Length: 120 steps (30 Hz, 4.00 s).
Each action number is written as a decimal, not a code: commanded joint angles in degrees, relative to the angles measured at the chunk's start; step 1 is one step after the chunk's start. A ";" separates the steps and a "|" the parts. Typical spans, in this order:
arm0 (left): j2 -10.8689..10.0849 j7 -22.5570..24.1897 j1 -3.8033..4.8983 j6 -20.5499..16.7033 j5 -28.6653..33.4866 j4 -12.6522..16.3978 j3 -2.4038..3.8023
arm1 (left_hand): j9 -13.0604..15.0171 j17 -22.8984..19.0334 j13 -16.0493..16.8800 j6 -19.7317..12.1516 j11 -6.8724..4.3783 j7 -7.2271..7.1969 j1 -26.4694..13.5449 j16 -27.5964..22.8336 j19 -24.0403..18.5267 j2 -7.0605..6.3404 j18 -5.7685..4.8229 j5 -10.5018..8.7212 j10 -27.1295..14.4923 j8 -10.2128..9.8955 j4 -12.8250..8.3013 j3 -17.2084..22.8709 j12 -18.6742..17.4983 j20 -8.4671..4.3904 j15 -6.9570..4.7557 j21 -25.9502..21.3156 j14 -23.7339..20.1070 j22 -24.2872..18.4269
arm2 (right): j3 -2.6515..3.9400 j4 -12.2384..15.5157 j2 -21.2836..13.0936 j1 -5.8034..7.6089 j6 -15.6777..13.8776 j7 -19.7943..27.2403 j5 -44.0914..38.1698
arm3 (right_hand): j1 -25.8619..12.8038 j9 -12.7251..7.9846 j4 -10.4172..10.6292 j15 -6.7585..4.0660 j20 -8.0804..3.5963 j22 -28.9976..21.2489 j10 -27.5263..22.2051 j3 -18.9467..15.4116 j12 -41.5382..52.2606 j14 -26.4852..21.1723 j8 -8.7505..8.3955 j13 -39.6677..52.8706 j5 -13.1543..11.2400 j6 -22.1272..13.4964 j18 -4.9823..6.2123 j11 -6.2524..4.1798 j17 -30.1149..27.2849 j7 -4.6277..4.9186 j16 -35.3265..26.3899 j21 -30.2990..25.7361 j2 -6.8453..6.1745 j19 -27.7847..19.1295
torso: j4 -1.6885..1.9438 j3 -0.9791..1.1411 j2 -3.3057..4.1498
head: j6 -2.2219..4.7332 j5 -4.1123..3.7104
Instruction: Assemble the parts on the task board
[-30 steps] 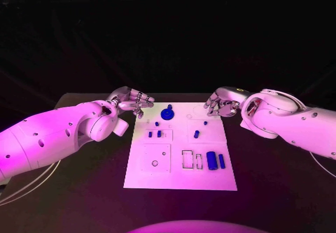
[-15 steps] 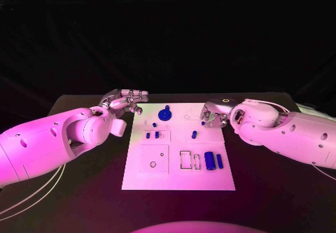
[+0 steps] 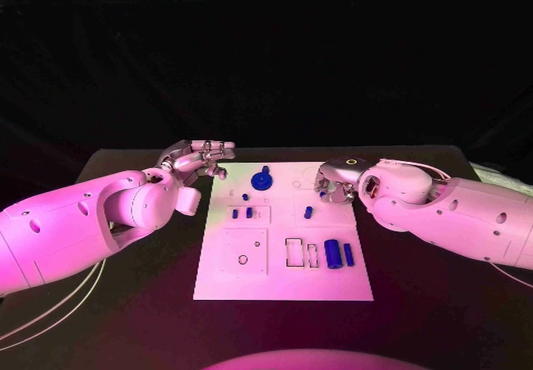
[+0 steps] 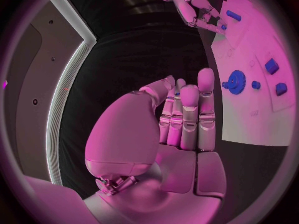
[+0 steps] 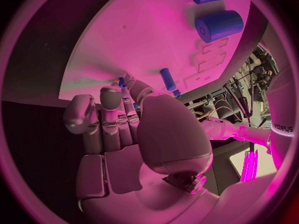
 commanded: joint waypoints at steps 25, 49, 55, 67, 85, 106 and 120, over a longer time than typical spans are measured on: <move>-0.12 -0.84 -0.01 0.19 -0.62 0.20 0.04 | -0.15 -0.78 0.12 -0.29 0.17 0.23 0.17 -0.89 -0.71 0.56 1.09 0.14 -0.58 0.24 -0.40 -0.17 0.40 0.08 0.18 -0.89 -0.78 -0.47 | -0.12 -0.81 0.79 -0.94 1.60 -1.49 -2.30 | -1.77 0.65 -2.25 -1.00 -0.70 4.59 5.09 9.18 -0.26 1.75 0.53 -1.85 -1.24 4.64 -0.28 -1.45 2.85 -1.19 2.67 3.18 0.06 2.31 | -0.03 0.03 -0.05 | -0.55 -0.31; -0.52 -1.32 -0.20 0.28 -1.53 -0.21 0.03 | -0.28 -1.07 0.19 -0.72 0.35 0.43 0.25 -1.14 -0.96 0.58 1.05 0.16 -1.11 0.14 -0.71 -0.31 0.56 0.19 0.33 -1.32 -1.13 -0.74 | 0.56 5.63 -4.24 -0.66 -9.06 -2.10 1.87 | -2.74 0.72 -1.93 -1.16 -0.90 5.35 5.66 10.22 -0.87 1.78 0.34 -1.94 -1.22 4.84 -0.41 -1.42 3.11 -1.12 2.96 3.78 0.52 2.78 | -0.11 -0.02 -0.12 | -0.33 -0.14; -0.51 -1.22 -0.23 0.54 -1.82 -0.25 0.03 | -0.29 -0.90 0.20 -0.76 0.37 0.44 0.21 -1.02 -0.93 0.57 1.05 0.15 -1.15 0.13 -0.72 -0.34 0.58 0.20 0.34 -1.32 -1.04 -0.75 | 0.72 9.09 -5.03 -0.32 -11.29 -1.81 4.61 | -2.69 0.71 -2.19 -1.11 -0.90 5.54 5.64 10.59 -1.07 1.74 0.22 -1.96 -1.19 4.75 -0.45 -1.28 3.09 -0.95 2.93 3.92 0.30 2.86 | 0.00 -0.06 -0.10 | -0.13 -0.05; -0.12 -0.98 -0.61 1.11 -1.87 -0.32 0.02 | -0.30 -1.25 0.21 -0.78 0.37 0.44 0.22 -1.21 -0.91 0.57 1.05 0.15 -1.17 0.13 -0.74 -0.35 0.60 0.20 0.35 -1.33 -1.17 -0.76 | 0.64 14.91 -1.57 -0.60 -9.82 -0.83 6.01 | -3.08 0.70 -2.11 -1.03 -0.82 5.64 5.59 10.89 -1.33 1.71 0.11 -1.97 -1.17 4.71 -0.48 -1.10 3.14 -0.71 2.99 4.01 0.21 2.89 | -0.03 -0.07 -0.02 | -0.12 1.49; 0.06 -0.53 -0.90 1.29 -1.51 0.37 0.02 | -0.31 -1.58 0.23 -0.79 0.37 0.45 0.28 -1.40 -0.89 0.64 1.06 0.17 -1.21 0.15 -0.81 -0.33 0.65 0.21 0.36 -1.36 -1.30 -0.78 | -0.30 12.42 5.82 -4.34 -3.74 0.19 3.39 | -3.34 0.68 -2.06 -0.96 -0.76 5.51 5.48 11.01 -1.51 1.67 0.00 -1.98 -1.14 4.58 -0.45 -1.02 3.10 -0.63 2.95 3.94 0.16 2.80 | -0.01 -0.08 -0.01 | -1.10 3.05; 0.25 -1.27 -0.92 1.72 -1.48 0.32 0.03 | -0.34 -1.84 0.24 -0.89 0.43 0.51 0.19 -1.56 -0.91 0.63 1.05 0.17 -1.35 0.13 -0.82 -0.41 0.69 0.24 0.40 -1.42 -1.47 -0.82 | -0.90 9.89 8.78 -6.33 -2.76 0.57 1.74 | -4.14 0.69 -1.72 -0.86 -0.62 5.62 5.43 10.91 -1.74 1.67 -0.06 -1.95 -1.15 4.52 -0.47 -0.93 3.26 -0.58 3.13 4.02 0.08 2.82 | -0.06 -0.01 -0.02 | -1.69 3.62; 0.33 -1.79 -0.93 1.99 -1.48 0.05 0.03 | -0.36 -1.84 0.25 -0.95 0.47 0.54 0.12 -1.57 -0.91 0.64 1.05 0.16 -1.44 0.12 -0.80 -0.45 0.70 0.26 0.43 -1.46 -1.49 -0.84 | -0.95 9.77 9.29 -6.62 -1.87 0.49 1.19 | -4.26 0.70 -1.68 -0.86 -0.60 5.65 5.45 10.87 -1.77 1.68 -0.05 -1.94 -1.15 4.54 -0.47 -0.94 3.33 -0.60 3.21 4.04 0.06 2.83 | -0.05 -0.01 -0.01 | -1.99 3.87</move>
